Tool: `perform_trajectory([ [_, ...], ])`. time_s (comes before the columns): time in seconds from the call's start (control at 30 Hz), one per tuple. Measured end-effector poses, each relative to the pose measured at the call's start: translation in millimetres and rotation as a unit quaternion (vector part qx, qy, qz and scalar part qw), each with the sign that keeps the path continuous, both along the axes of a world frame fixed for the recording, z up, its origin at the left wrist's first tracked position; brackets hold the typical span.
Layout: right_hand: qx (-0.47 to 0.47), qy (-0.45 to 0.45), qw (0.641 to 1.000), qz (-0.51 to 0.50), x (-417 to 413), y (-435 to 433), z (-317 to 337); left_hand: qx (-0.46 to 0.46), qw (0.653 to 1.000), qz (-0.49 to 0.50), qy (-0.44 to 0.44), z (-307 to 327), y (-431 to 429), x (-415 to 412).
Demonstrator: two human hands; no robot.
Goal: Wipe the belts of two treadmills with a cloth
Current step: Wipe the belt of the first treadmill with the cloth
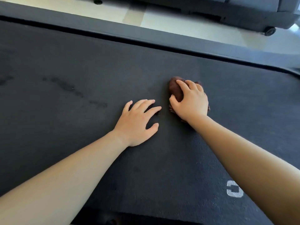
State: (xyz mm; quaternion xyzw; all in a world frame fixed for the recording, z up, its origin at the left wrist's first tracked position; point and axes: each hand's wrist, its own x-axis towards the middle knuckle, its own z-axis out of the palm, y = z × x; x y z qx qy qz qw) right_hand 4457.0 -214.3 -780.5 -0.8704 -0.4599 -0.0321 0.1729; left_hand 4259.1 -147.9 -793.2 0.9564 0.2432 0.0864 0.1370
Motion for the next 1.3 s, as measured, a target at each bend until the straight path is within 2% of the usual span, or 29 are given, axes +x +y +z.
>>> perform_trajectory([
  [0.23,-0.034,-0.002,0.999,0.021,-21,-32,5,-0.015,0.999,-0.026,0.034,-2,5,-6],
  [0.43,-0.047,0.009,0.999,0.026,-73,-88,8,-0.018,0.999,-0.022,0.017,-3,0,-13],
  [0.6,-0.06,-0.047,0.996,0.047,-83,-106,12,-0.012,1.0,-0.023,0.0,-5,1,-15],
  [0.83,-0.007,-0.001,0.999,0.048,-70,-81,6,0.002,0.999,-0.037,0.01,-4,11,-15],
  [0.97,0.009,-0.009,1.0,0.026,-39,-44,3,0.016,0.999,0.007,0.029,0,34,-2],
  [1.17,-0.002,-0.014,1.0,0.007,24,18,-1,-0.001,0.996,0.081,0.024,6,80,52],
  [1.3,0.008,-0.014,1.0,0.006,65,56,-3,0.006,0.997,0.078,-0.002,5,99,93],
])
